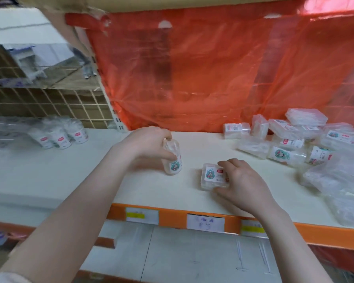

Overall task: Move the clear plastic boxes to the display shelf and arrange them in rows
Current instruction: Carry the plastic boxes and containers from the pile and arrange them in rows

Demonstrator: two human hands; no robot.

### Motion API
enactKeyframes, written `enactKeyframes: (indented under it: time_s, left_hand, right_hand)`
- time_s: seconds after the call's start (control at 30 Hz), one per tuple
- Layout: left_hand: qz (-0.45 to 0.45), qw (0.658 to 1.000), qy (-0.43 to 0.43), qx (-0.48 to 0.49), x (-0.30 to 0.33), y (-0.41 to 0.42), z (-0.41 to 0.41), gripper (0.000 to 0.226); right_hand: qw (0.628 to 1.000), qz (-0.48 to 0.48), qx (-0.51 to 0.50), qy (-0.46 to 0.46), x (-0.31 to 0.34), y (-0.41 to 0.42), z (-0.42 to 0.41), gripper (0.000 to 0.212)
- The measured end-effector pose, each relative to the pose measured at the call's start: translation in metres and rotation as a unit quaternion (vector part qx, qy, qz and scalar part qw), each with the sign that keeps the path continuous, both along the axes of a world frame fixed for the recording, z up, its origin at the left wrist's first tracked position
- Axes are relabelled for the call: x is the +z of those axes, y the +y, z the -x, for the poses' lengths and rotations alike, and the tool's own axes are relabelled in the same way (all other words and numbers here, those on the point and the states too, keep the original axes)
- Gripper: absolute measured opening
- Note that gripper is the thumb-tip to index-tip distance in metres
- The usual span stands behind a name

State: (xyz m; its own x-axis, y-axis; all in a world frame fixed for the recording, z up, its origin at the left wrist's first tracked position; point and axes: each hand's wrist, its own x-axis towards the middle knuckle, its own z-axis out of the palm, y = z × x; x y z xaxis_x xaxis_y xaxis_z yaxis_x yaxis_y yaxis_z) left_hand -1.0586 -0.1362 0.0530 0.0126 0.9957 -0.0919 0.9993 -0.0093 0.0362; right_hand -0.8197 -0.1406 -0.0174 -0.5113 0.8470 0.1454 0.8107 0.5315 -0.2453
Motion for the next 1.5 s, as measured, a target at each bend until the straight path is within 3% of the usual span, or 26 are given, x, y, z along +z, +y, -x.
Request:
enactKeyframes:
  time_s: [0.43,0.7,1.07,1.5]
  left_hand:
    - [-0.059,0.995,-0.012,0.083,-0.005,-0.172,0.209,0.062]
    - [-0.065,0.991,-0.041,0.106,-0.012,-0.217,0.289,0.064]
    - [-0.071,0.994,-0.029,0.080,-0.005,-0.160,0.349,0.066]
    - [-0.058,0.998,-0.015,-0.012,0.006,-0.044,0.358,0.057]
  right_hand:
    - [0.999,-0.024,0.026,0.027,0.002,-0.093,0.209,0.059]
    - [0.998,-0.008,0.034,0.047,0.005,-0.131,0.294,0.054]
    - [0.998,-0.002,0.034,0.057,0.003,-0.078,0.363,0.061]
    - [0.999,0.016,-0.014,0.026,-0.003,-0.027,0.382,0.057]
